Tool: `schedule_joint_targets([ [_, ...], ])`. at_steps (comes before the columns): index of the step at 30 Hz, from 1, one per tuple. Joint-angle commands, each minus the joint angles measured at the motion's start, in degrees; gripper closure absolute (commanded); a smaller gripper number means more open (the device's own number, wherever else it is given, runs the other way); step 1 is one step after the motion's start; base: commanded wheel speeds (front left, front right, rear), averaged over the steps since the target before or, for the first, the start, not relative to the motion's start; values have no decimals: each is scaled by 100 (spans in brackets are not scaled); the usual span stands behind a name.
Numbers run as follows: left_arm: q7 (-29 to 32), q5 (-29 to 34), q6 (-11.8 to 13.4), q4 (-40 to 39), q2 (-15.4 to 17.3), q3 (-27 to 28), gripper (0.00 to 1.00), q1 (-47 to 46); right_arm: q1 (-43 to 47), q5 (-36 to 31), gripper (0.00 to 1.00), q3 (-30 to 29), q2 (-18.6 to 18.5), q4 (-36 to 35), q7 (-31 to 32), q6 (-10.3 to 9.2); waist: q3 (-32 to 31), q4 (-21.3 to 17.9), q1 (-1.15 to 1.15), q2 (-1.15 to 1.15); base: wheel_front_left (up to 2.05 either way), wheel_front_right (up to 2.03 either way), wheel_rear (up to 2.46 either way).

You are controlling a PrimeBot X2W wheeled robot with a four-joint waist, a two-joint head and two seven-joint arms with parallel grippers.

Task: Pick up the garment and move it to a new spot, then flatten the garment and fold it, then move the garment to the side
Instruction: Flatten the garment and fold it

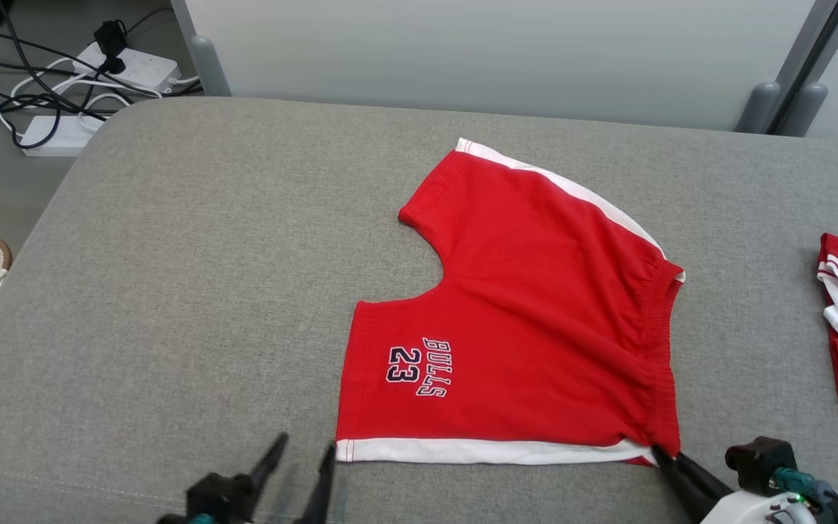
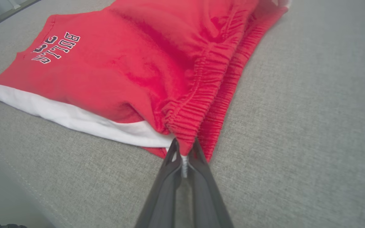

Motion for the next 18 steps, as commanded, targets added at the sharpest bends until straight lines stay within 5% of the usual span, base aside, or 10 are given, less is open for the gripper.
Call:
schedule_joint_targets([
  [1, -75, -216, -40, 36, 109, -62, 0, -284, -142, 81, 100, 113, -165, -57, -112, 6, 17, -20, 0, 0, 0, 0, 0],
  [6, -75, -912, -40, 528, 497, -1066, 0, -529, -262, 196, 100, 218, -255, 2, -140, 6, 65, -78, 0, 0, 0, 0, 0],
  [15, -75, -1895, -40, 895, 888, -1983, 0, -991, -430, 247, 100, 409, -280, 28, -164, 6, 189, -276, 0, 0, 0, 0, 0],
  [18, -76, -2130, -40, 1038, 972, -2229, 17, -1112, -472, 268, 100, 452, -280, 41, -168, 6, 212, -338, 0, 0, 0, 0, 0],
])
